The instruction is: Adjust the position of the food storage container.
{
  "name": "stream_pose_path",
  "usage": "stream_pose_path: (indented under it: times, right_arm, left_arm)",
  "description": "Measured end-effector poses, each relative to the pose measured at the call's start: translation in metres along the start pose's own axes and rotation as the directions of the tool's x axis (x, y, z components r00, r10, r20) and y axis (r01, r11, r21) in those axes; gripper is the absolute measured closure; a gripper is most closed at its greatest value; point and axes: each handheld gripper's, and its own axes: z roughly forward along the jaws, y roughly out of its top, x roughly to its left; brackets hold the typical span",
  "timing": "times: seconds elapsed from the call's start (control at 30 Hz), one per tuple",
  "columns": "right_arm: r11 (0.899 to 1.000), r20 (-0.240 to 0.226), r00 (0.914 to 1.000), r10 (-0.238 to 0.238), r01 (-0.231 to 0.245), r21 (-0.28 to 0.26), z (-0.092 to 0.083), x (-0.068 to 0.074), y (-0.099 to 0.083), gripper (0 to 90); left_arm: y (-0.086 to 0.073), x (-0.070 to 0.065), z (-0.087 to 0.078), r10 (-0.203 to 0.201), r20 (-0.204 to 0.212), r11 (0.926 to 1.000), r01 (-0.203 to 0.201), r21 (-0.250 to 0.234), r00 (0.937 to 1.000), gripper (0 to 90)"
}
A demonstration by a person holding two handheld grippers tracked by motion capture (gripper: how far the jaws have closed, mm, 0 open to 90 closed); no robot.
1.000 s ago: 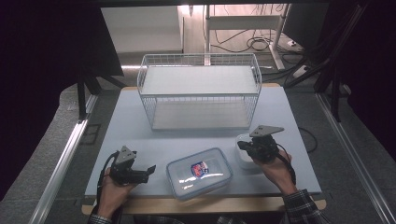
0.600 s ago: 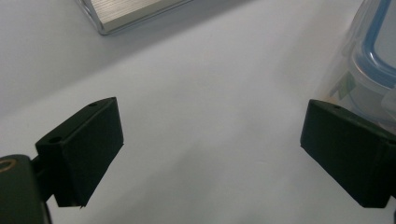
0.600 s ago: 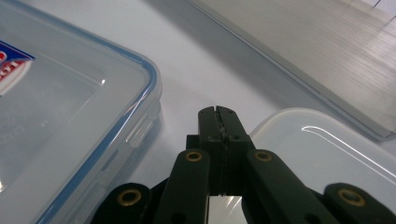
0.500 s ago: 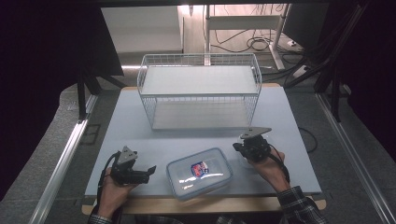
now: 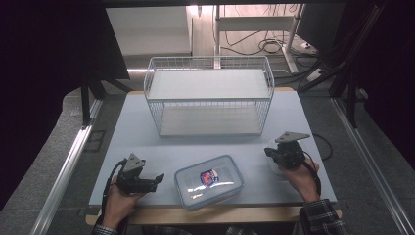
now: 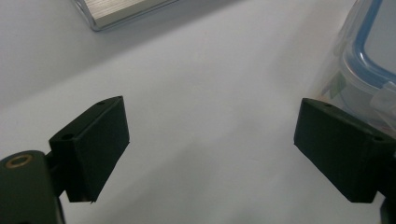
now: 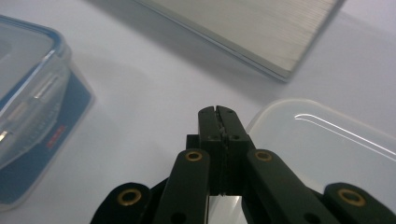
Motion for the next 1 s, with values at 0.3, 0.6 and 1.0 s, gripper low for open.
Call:
stream_pose_path:
  times: [0.3,0.6,1.0]
  right_arm:
    - [0.997,0.057,0.9953,0.078,-0.077,-0.012,-0.012,-0.025,-0.012,89.8]
    - [0.997,0.045,0.9969,0.065,-0.063,-0.045,-0.018,-0.016,-0.011,89.7]
    - [0.999,-0.173,0.9843,-0.034,0.032,-0.012,-0.006,0.048,-0.012,89.7]
  left_arm:
    - [0.001,-0.004,0.001,0.027,0.015,0.9992,-0.028,0.029,0.9995,18.7]
    - [0.002,-0.010,-0.005,0.048,0.063,0.9981,-0.051,0.036,0.9969,35.5]
    - [-0.008,-0.044,-0.012,0.045,0.236,0.9913,-0.073,0.110,0.9707,89.0]
